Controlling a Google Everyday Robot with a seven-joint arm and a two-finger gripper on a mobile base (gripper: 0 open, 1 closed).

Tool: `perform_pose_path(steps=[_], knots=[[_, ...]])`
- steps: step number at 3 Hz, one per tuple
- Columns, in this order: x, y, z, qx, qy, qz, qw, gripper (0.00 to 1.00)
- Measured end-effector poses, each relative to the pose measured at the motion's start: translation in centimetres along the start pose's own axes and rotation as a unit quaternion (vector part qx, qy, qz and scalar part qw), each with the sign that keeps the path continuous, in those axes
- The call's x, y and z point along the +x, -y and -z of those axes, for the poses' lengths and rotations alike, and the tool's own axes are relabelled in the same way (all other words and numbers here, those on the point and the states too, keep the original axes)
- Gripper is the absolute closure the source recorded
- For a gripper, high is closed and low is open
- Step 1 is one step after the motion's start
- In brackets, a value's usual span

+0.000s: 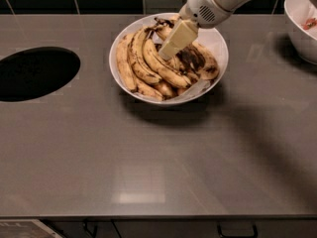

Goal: Pick banana from white bowl

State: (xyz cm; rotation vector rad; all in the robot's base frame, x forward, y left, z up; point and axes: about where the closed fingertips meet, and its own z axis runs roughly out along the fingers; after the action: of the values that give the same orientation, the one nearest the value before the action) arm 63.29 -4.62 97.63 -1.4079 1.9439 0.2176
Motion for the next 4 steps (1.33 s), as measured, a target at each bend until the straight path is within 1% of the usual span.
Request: perform_pose_path(steps=[1, 2, 3, 4], knots=[[0.2, 0.2, -0.4, 0.004, 0.015, -0.010, 0.9998, 0.25], [0.8, 0.7, -0.7, 0.009, 0.028, -0.021, 0.9993, 0.29], [1.1, 1.6, -0.9, 0.011, 0.027, -0.029, 0.9992, 0.28], [1.1, 2.5, -0.9, 0.015, 0.027, -0.031, 0.9991, 0.30]])
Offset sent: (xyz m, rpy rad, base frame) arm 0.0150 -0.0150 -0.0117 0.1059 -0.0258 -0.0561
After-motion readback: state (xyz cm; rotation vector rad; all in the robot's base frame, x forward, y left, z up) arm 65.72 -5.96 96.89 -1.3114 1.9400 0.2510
